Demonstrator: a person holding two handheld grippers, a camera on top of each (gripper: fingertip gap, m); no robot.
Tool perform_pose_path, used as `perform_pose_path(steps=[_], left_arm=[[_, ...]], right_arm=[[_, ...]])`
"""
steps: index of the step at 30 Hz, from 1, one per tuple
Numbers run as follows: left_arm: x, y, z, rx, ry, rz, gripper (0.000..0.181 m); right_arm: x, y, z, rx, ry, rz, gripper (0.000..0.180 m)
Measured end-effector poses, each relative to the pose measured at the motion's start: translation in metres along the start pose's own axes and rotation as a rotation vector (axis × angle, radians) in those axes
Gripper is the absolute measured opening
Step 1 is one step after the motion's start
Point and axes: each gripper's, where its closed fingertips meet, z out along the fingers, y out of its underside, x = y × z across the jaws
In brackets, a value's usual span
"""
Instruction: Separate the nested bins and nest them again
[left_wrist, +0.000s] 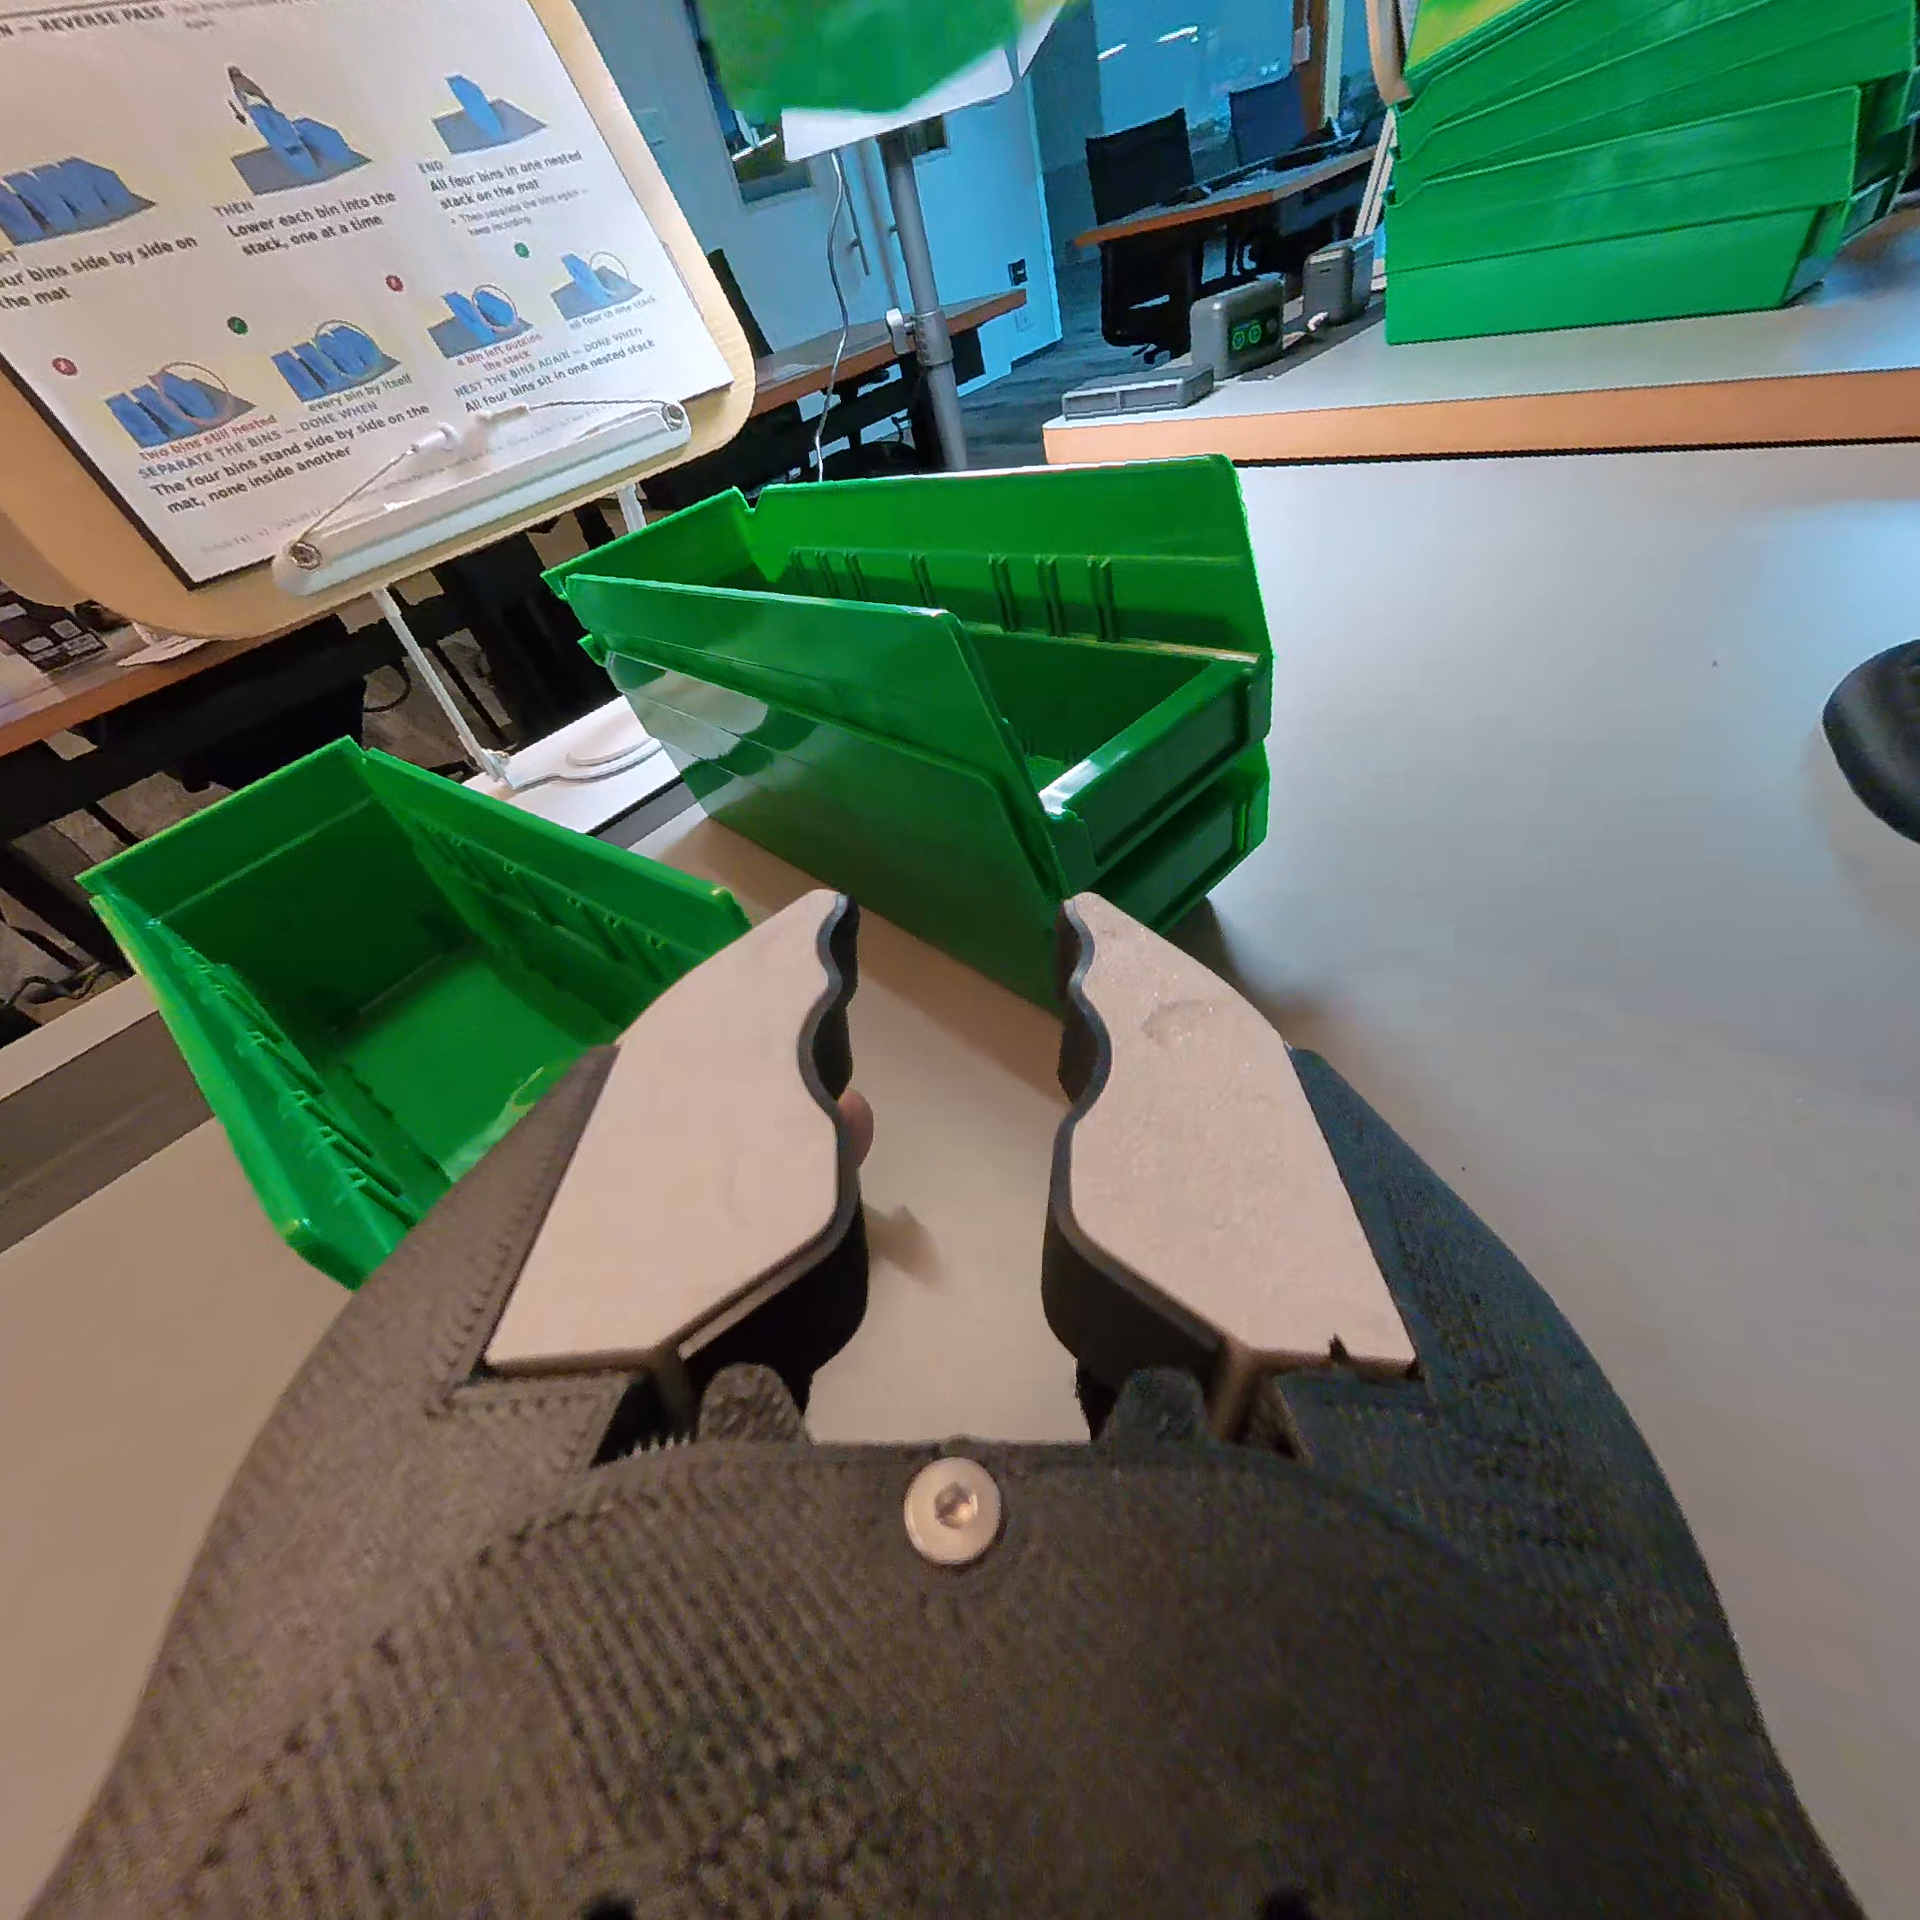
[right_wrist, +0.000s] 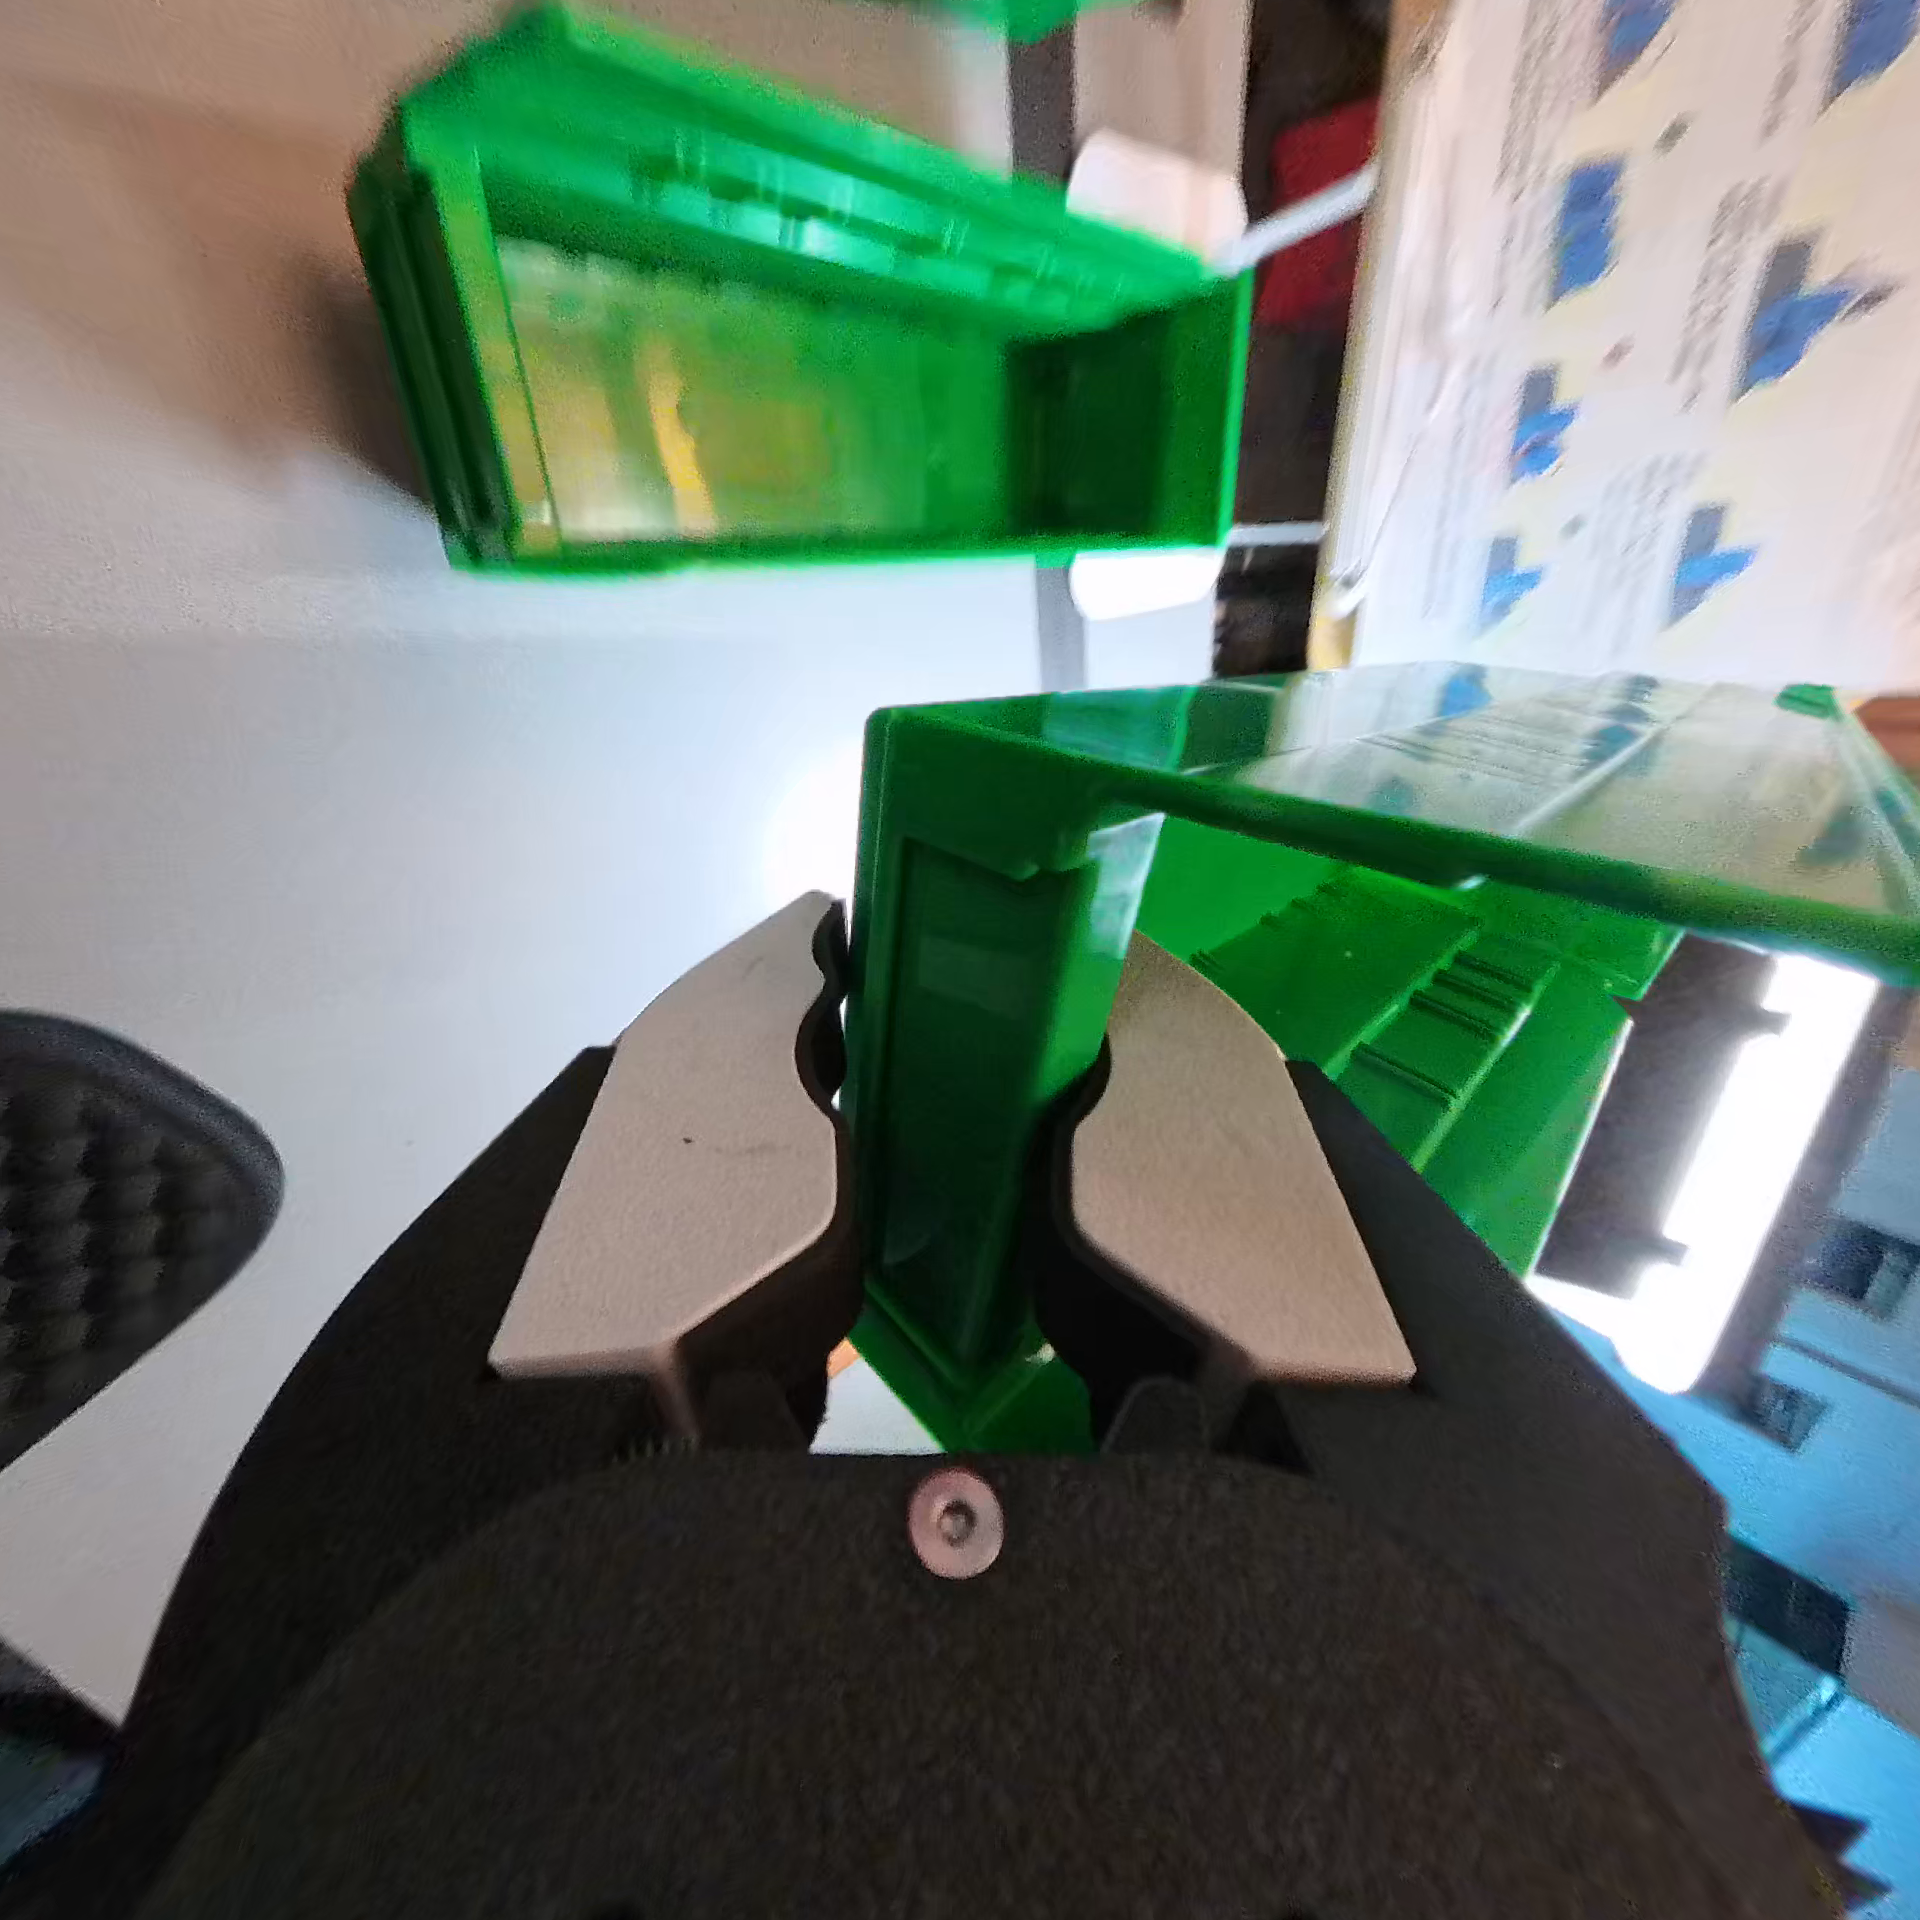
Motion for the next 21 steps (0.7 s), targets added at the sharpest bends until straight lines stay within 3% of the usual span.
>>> perform_pose_path(steps=[7, 12, 21], left_arm=[[0.003, 0.007, 0.004, -0.027, 0.004, 0.001, 0.036], [0.003, 0.016, 0.008, -0.055, 0.005, -0.007, 0.036], [0.004, 0.022, 0.011, -0.074, 0.005, -0.011, 0.036]], right_arm=[[-0.060, 0.103, 0.092, -0.140, -0.048, 0.036, 0.038], [-0.093, 0.148, 0.151, -0.165, -0.066, -0.011, 0.038], [-0.101, 0.188, 0.186, -0.206, -0.063, -0.047, 0.037]])
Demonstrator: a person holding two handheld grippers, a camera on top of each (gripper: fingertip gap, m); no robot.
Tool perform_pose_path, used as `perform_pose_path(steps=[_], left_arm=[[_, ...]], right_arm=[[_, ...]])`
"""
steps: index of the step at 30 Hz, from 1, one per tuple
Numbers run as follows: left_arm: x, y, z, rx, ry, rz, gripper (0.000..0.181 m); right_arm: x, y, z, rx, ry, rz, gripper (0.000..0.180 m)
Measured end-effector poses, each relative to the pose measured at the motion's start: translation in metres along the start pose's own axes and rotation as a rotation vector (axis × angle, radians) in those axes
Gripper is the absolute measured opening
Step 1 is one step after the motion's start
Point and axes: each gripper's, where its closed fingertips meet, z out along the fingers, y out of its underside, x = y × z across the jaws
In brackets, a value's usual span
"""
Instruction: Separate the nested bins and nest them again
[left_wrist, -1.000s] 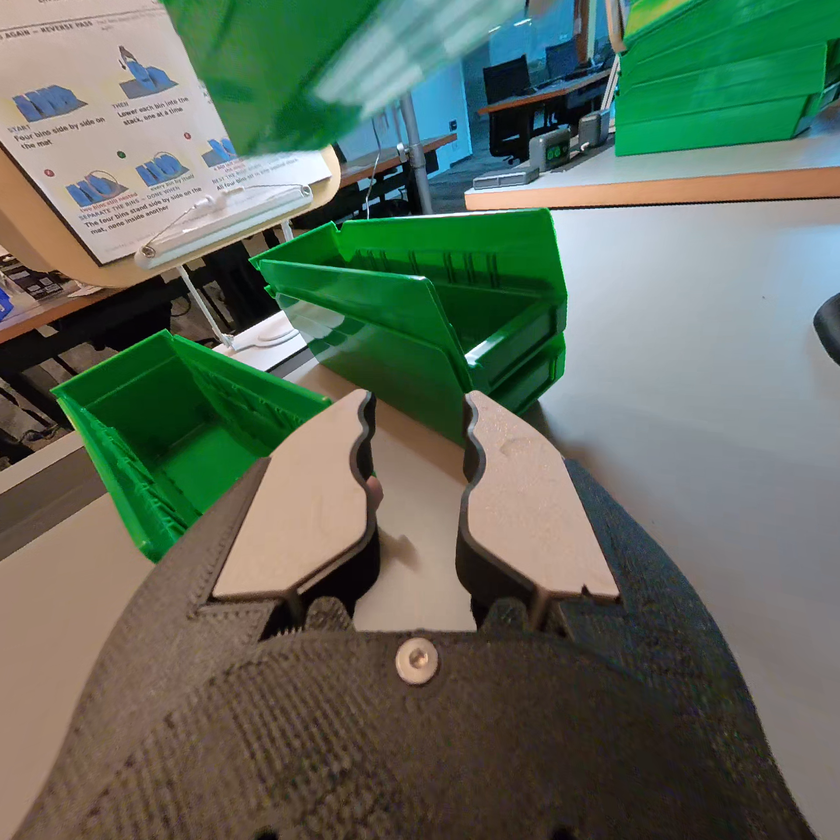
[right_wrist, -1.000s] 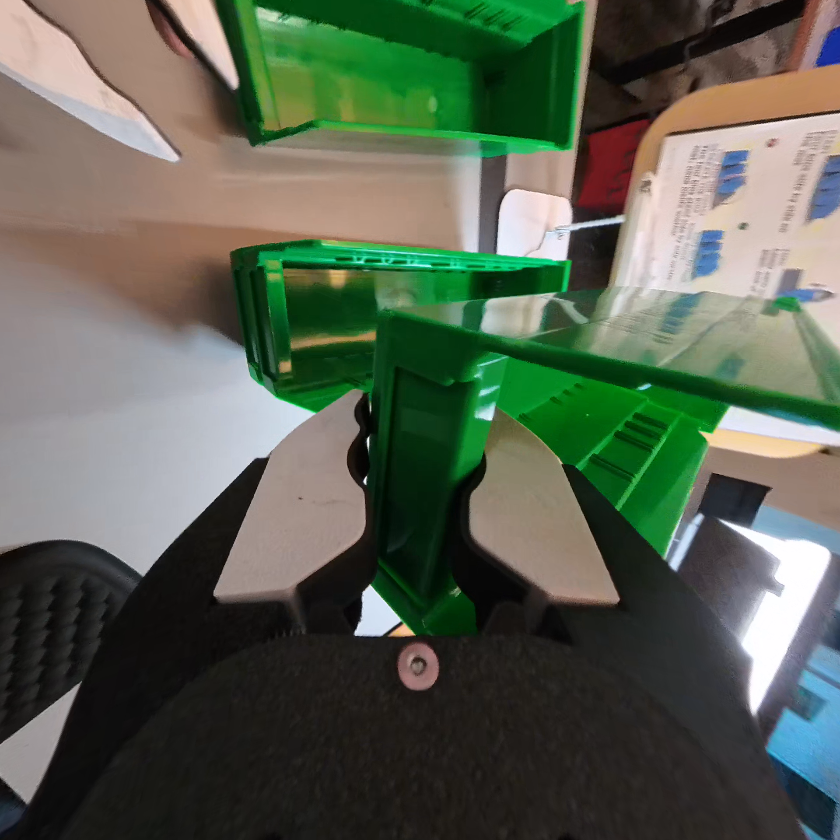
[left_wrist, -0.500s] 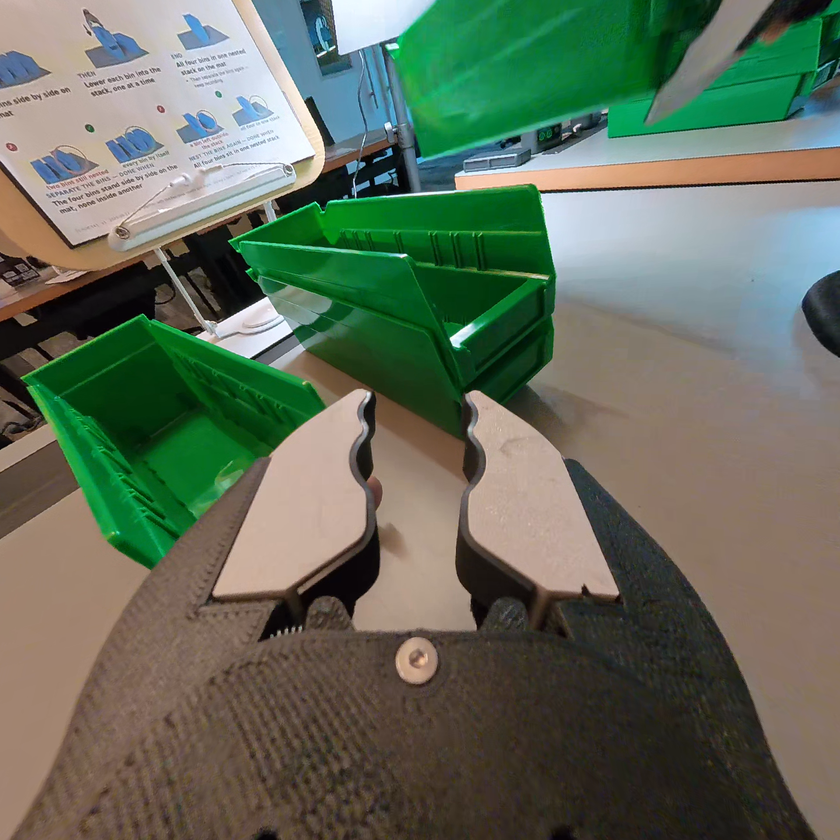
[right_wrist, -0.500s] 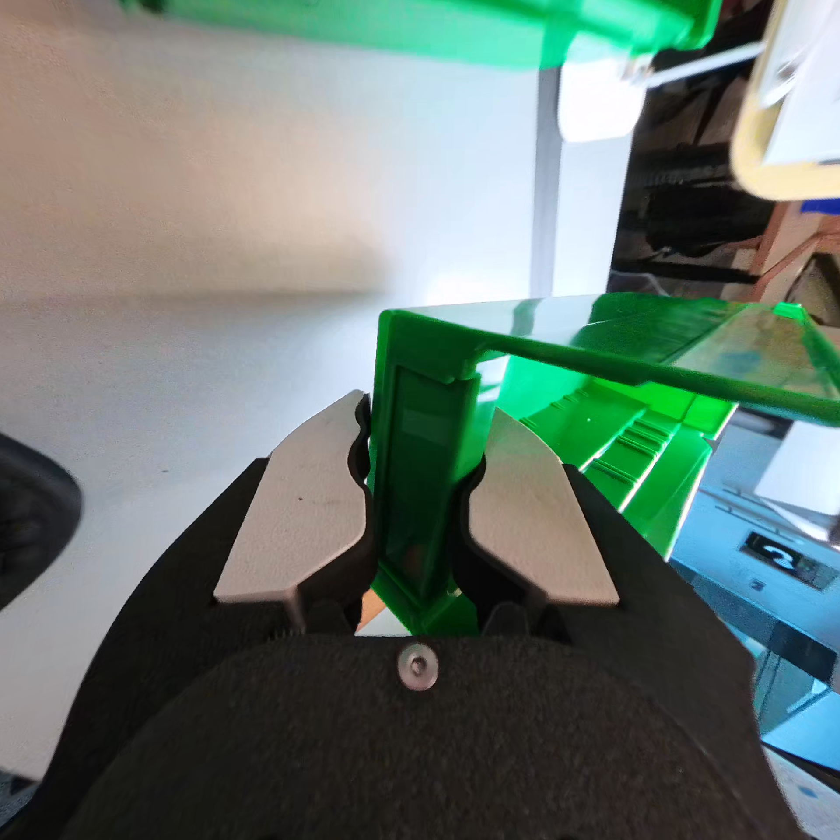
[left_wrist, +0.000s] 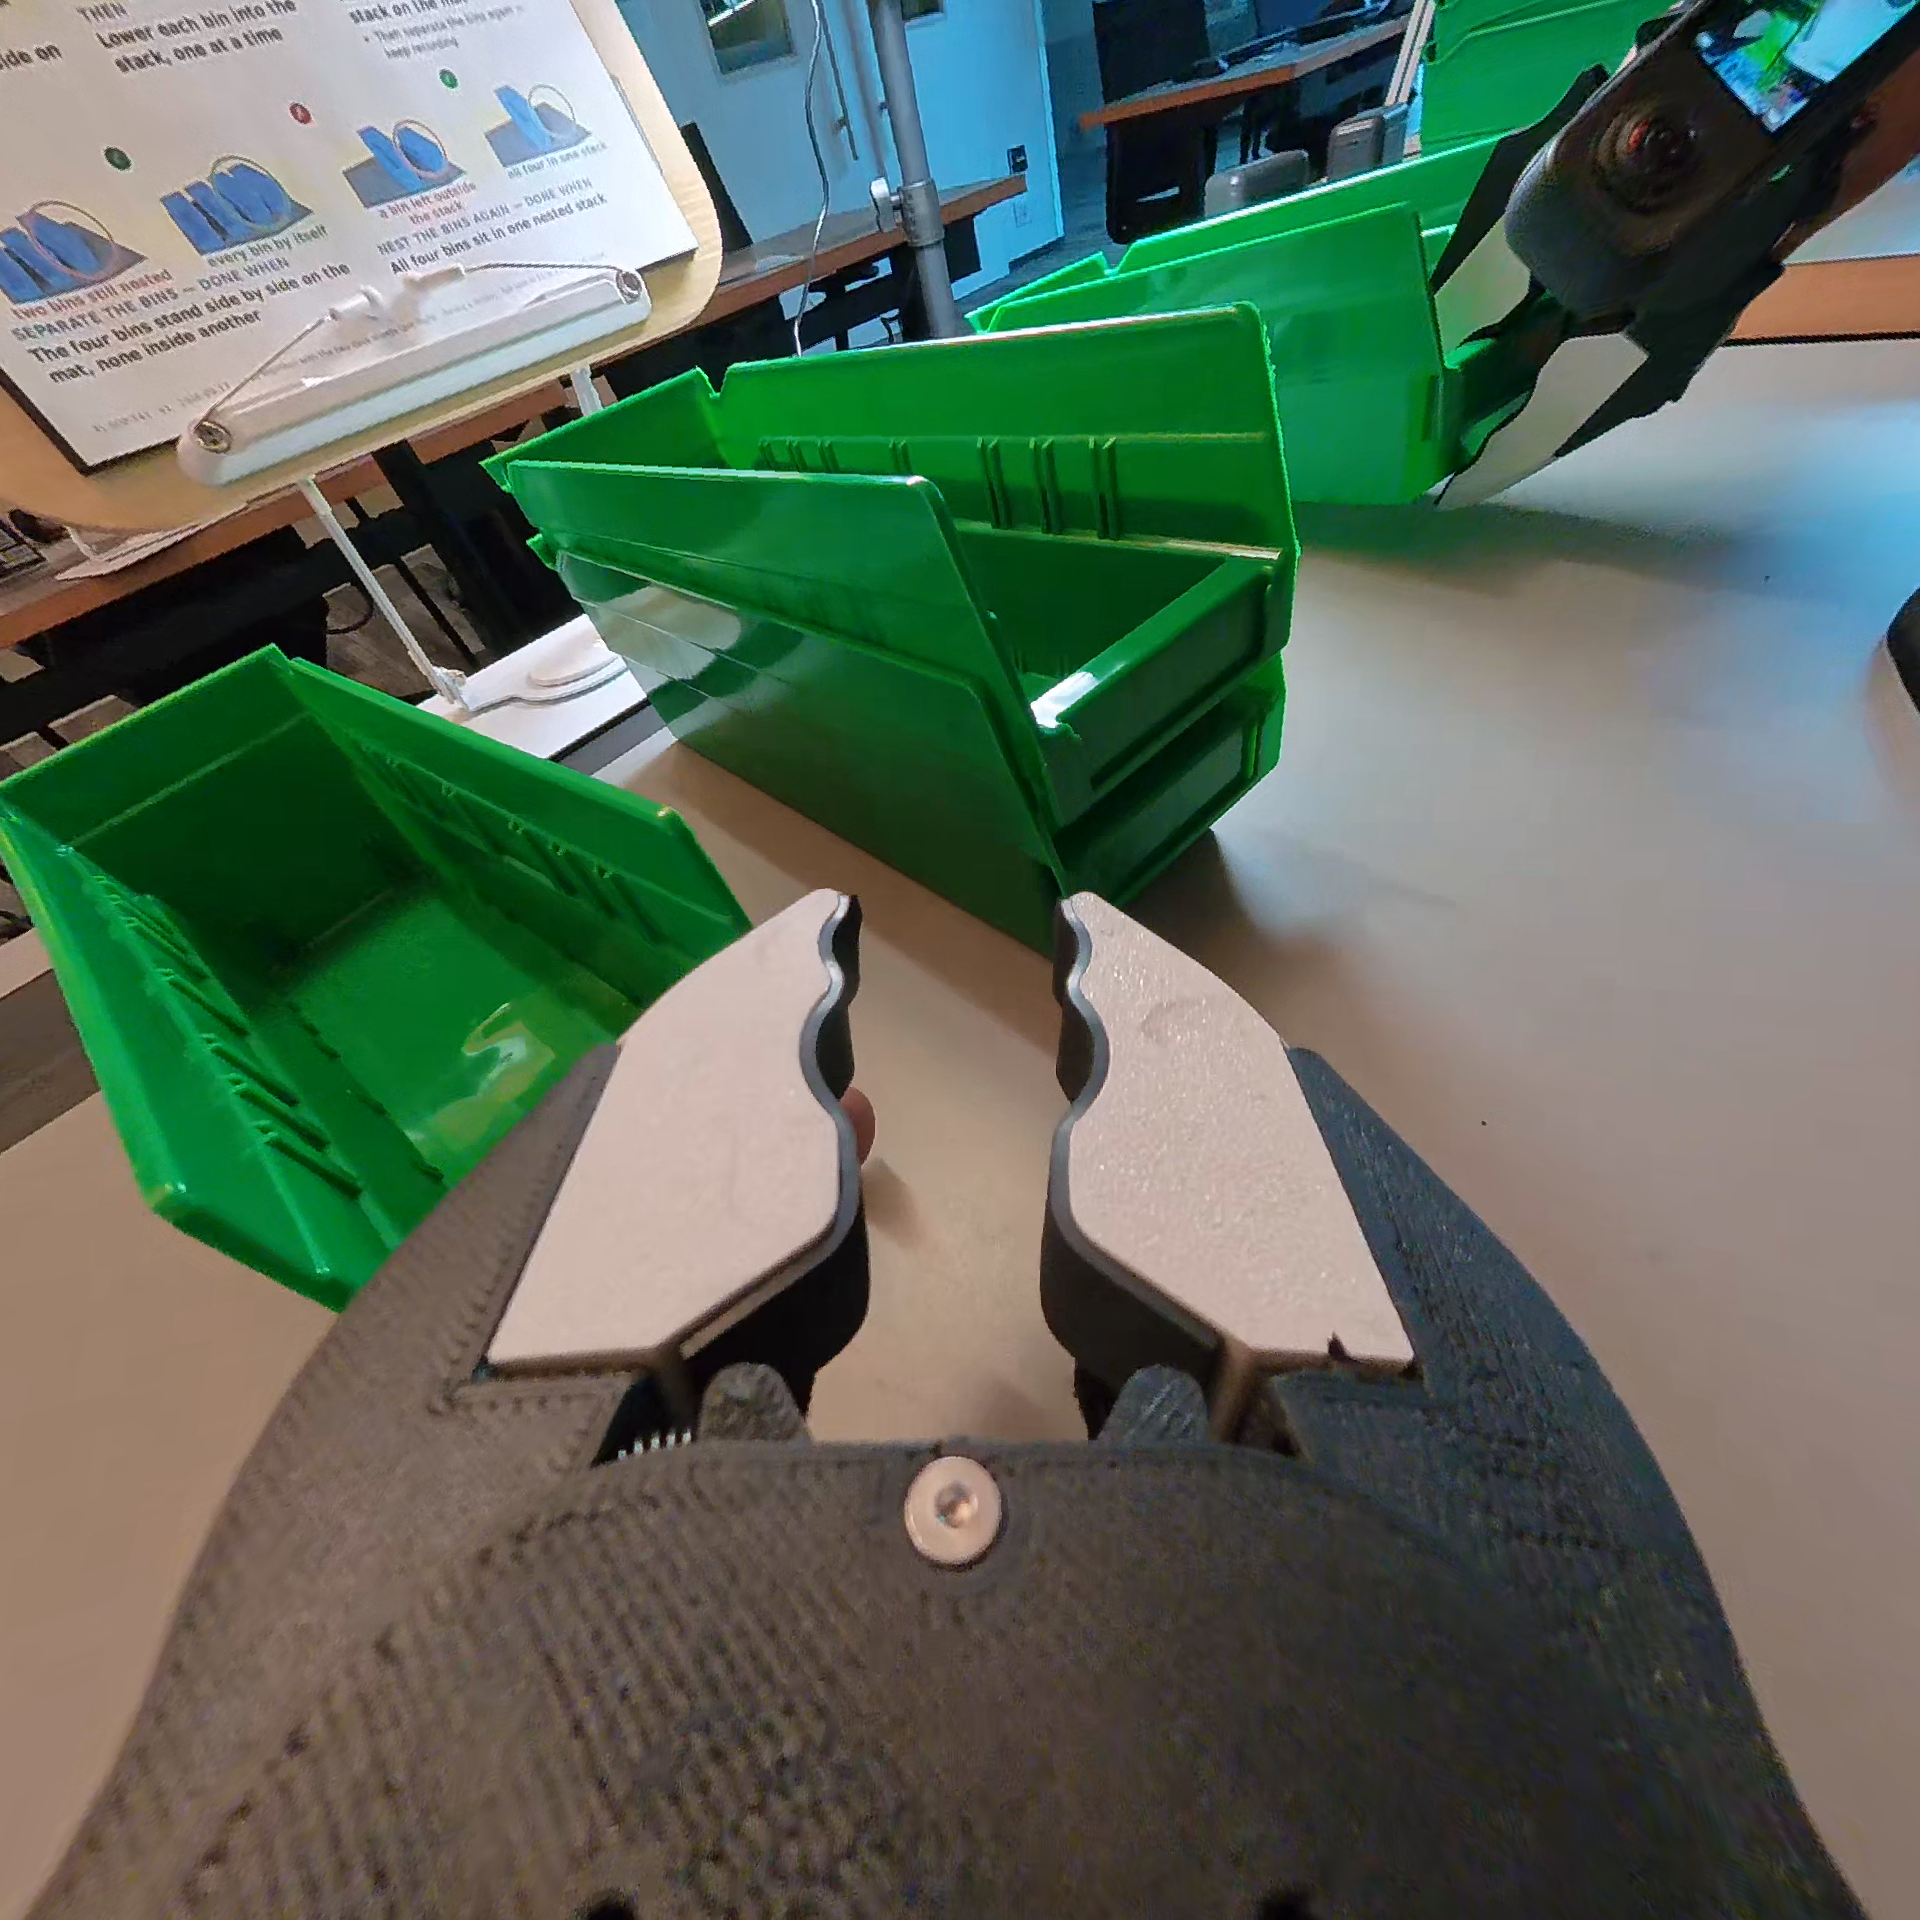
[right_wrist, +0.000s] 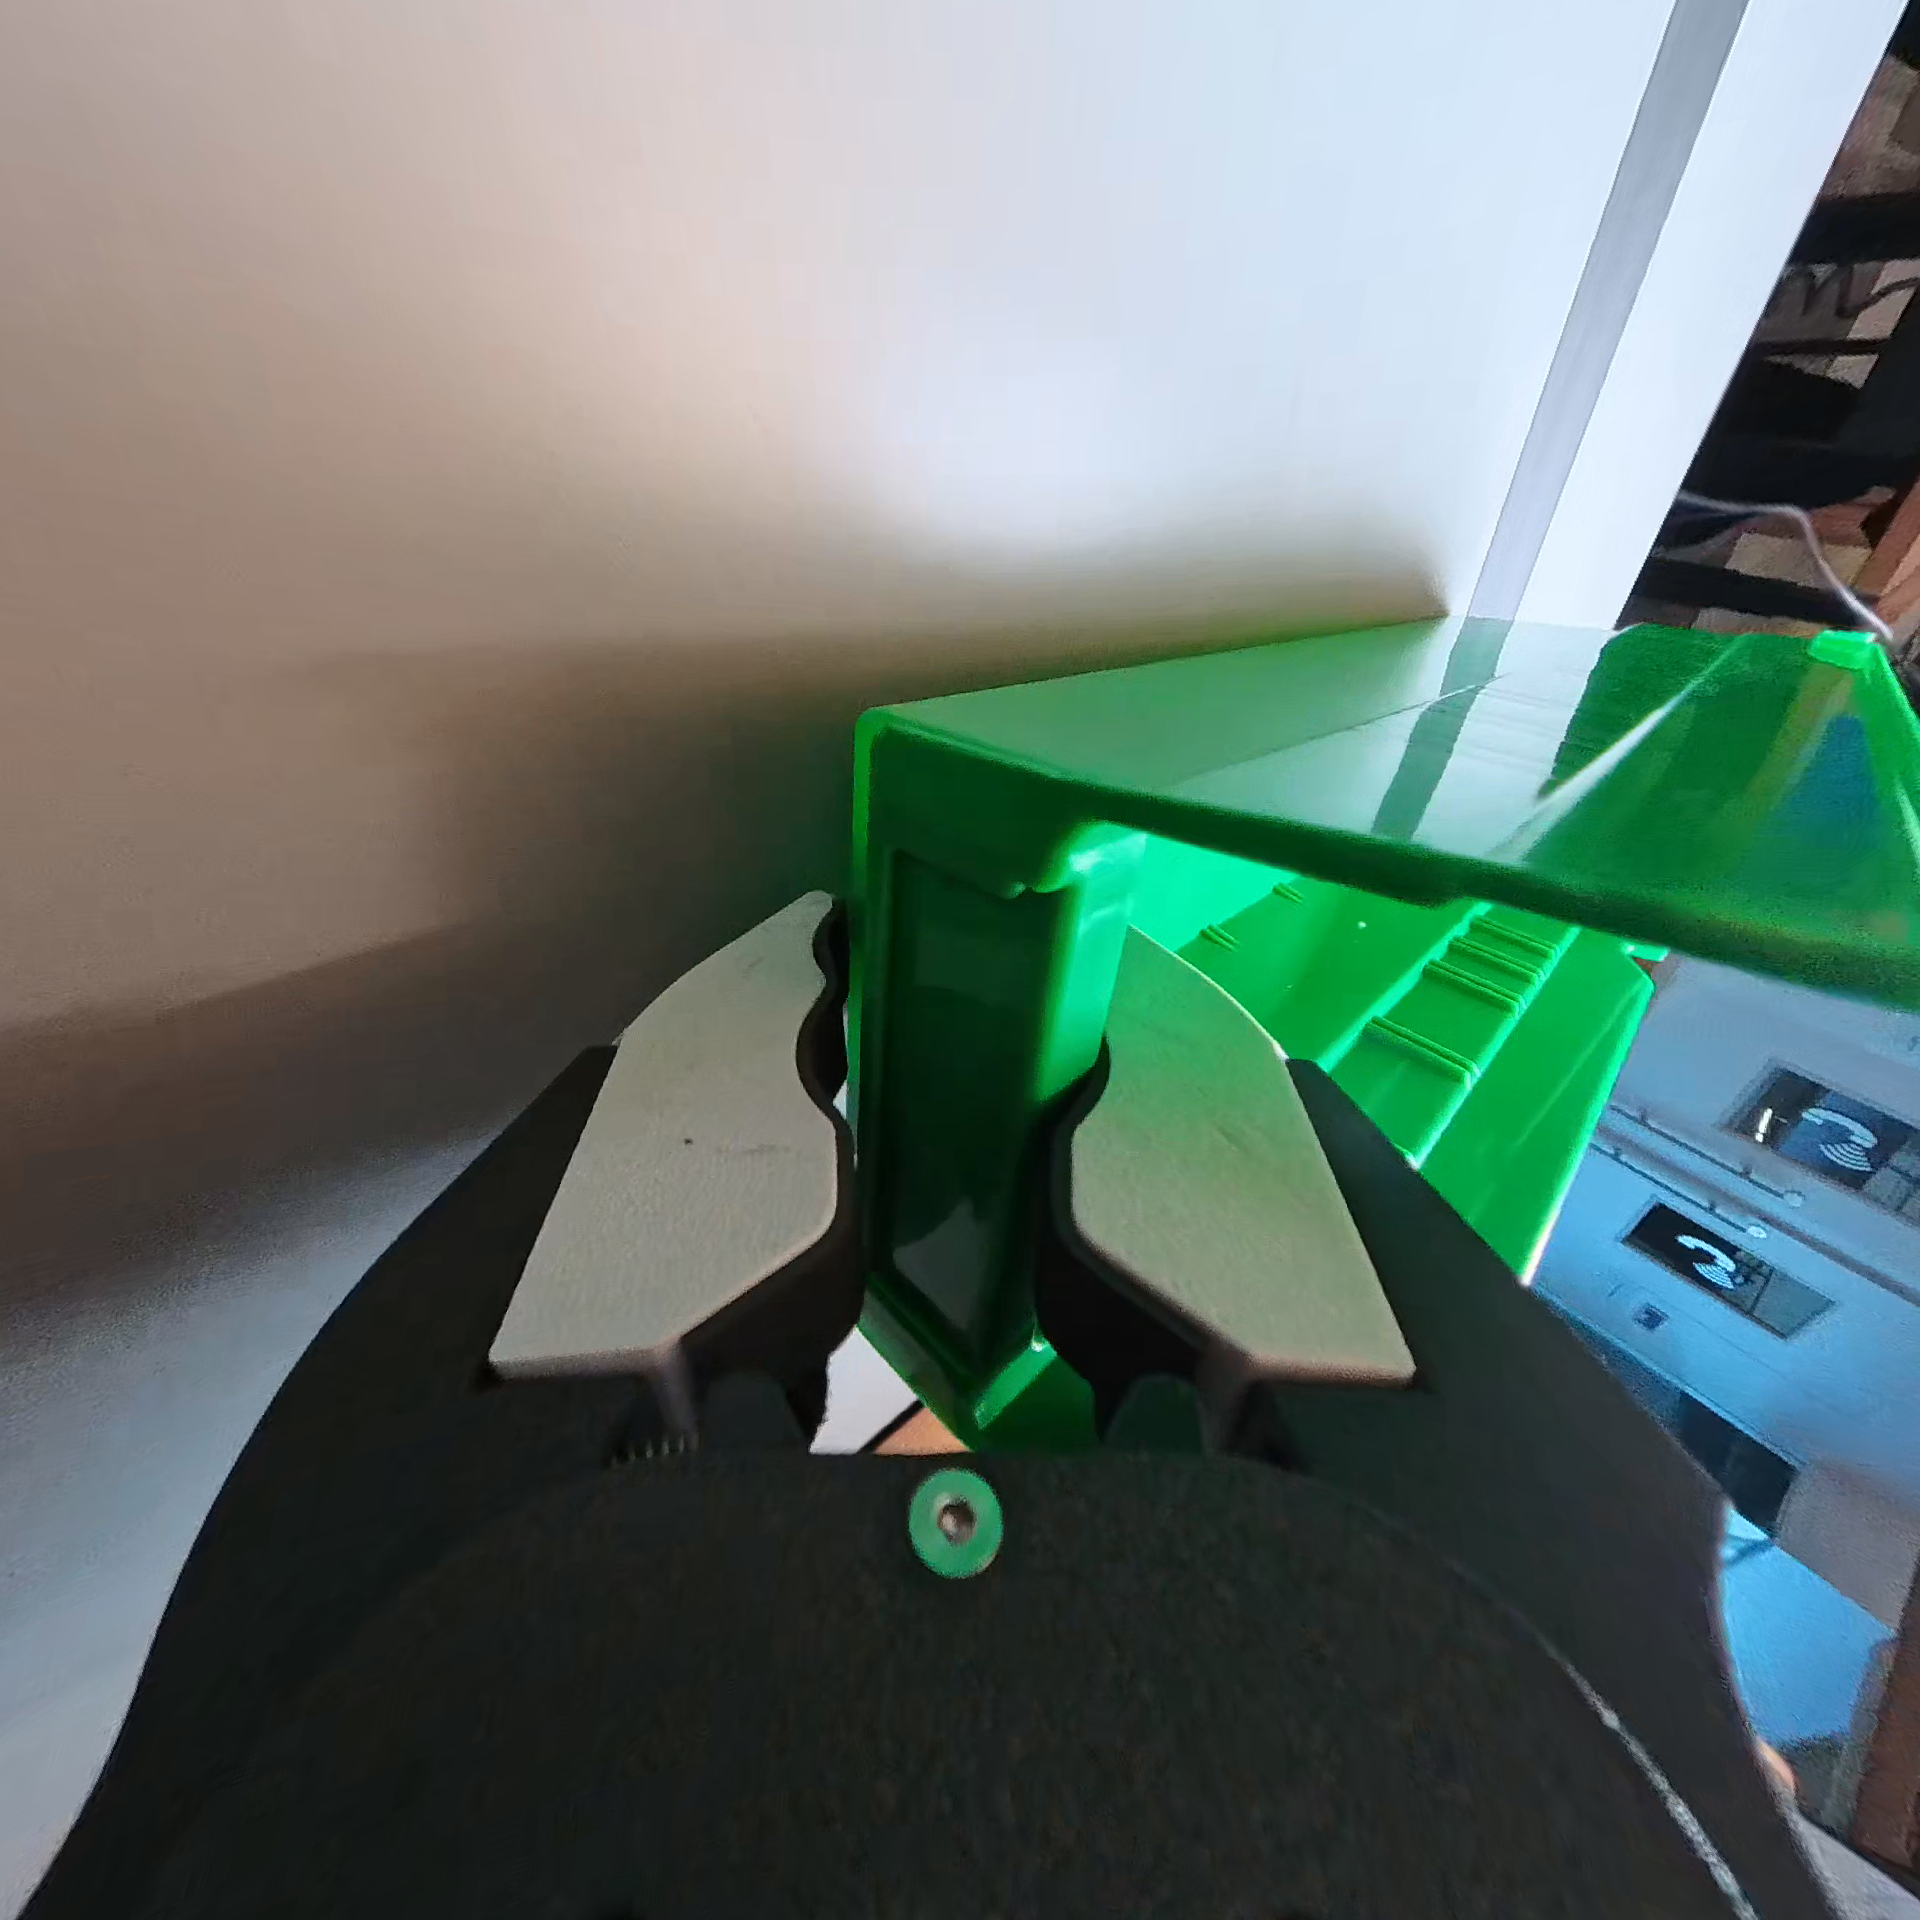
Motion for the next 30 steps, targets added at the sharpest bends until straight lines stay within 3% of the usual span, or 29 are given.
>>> perform_pose_path(steps=[4, 7, 13, 18, 22, 25, 30], left_arm=[[0.002, 0.000, 0.000, 0.002, 0.002, 0.009, 0.036], [0.003, 0.000, 0.000, 0.001, 0.003, 0.012, 0.036], [0.004, 0.003, 0.002, -0.012, 0.007, 0.013, 0.036], [0.006, 0.006, 0.004, -0.023, 0.009, 0.013, 0.036], [0.007, 0.005, 0.005, -0.022, 0.011, 0.014, 0.038], [0.008, 0.007, 0.005, -0.025, 0.013, 0.014, 0.038], [0.008, 0.007, 0.004, -0.024, 0.015, 0.021, 0.038]], right_arm=[[-0.007, 0.015, 0.006, -0.035, 0.002, -0.027, 0.035], [-0.011, 0.019, 0.003, -0.027, 0.001, 0.014, 0.044], [-0.011, 0.003, -0.040, 0.060, -0.014, 0.152, 0.054], [-0.001, -0.071, -0.108, 0.429, -0.067, 0.321, 0.050], [-0.002, -0.141, -0.157, 0.638, -0.114, 0.282, 0.048], [-0.005, -0.190, -0.174, 0.667, -0.103, 0.204, 0.048], [-0.014, -0.250, -0.146, 0.538, -0.110, 0.089, 0.052]])
